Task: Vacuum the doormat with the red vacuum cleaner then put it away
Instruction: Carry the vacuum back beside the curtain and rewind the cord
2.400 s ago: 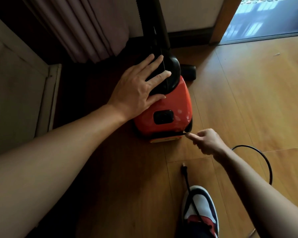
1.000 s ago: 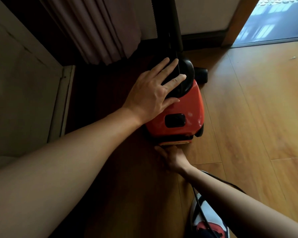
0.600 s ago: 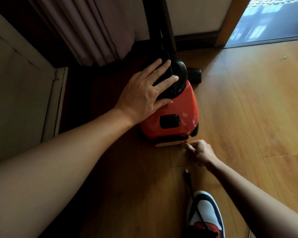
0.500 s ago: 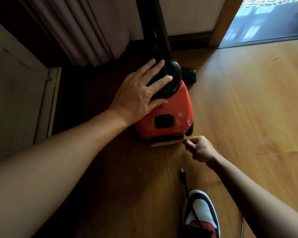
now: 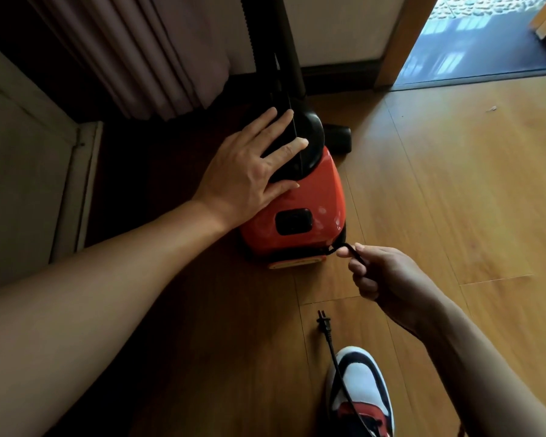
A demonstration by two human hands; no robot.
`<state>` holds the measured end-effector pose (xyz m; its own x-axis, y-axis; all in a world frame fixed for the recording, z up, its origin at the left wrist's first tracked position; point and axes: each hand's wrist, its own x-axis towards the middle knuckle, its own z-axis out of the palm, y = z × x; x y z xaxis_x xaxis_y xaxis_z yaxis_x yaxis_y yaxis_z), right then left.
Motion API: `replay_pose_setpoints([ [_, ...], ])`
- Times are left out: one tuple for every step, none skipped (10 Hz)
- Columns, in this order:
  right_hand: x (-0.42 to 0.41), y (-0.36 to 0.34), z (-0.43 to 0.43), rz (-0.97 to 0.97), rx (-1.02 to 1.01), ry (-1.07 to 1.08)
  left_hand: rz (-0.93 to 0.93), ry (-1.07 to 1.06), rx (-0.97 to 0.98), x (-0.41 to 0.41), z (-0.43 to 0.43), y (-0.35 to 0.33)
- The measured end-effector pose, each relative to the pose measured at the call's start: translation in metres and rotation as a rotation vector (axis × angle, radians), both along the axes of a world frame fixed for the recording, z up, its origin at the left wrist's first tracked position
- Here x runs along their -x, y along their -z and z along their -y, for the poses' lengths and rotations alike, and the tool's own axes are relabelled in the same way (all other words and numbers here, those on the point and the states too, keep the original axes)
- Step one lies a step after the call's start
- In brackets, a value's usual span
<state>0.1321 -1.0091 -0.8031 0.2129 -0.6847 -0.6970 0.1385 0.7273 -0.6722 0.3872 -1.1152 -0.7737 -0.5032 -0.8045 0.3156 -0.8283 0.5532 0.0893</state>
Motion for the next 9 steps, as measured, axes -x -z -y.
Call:
replay_pose_setpoints([
  [-0.020,-0.022,-0.008,0.037,0.017,0.020,0.004,-0.002,0.002,0.000,-0.001,0.000],
  [-0.049,-0.027,-0.019,0.013,0.017,-0.025,0.002,-0.004,0.007,0.000,0.000,-0.001],
  [-0.076,-0.021,-0.025,0.010,0.027,-0.006,0.002,-0.002,0.010,0.000,0.000,0.000],
  [-0.093,-0.013,-0.023,0.014,0.044,0.017,0.001,-0.001,0.017,0.001,0.000,0.000],
  [-0.109,-0.002,-0.021,0.046,0.030,0.053,0.004,-0.002,0.018,0.002,0.001,0.001],
  [-0.123,0.014,-0.022,0.095,0.010,0.076,0.012,0.001,0.024,0.001,0.001,0.002],
  [-0.134,0.033,-0.027,0.119,0.000,0.099,0.016,0.001,0.024,0.000,0.001,0.001],
  [-0.145,0.048,-0.033,0.110,-0.053,0.076,0.016,0.000,0.018,0.000,0.001,0.001],
  [-0.150,0.059,-0.035,0.074,-0.033,0.023,0.016,0.002,0.010,0.000,0.001,0.000],
])
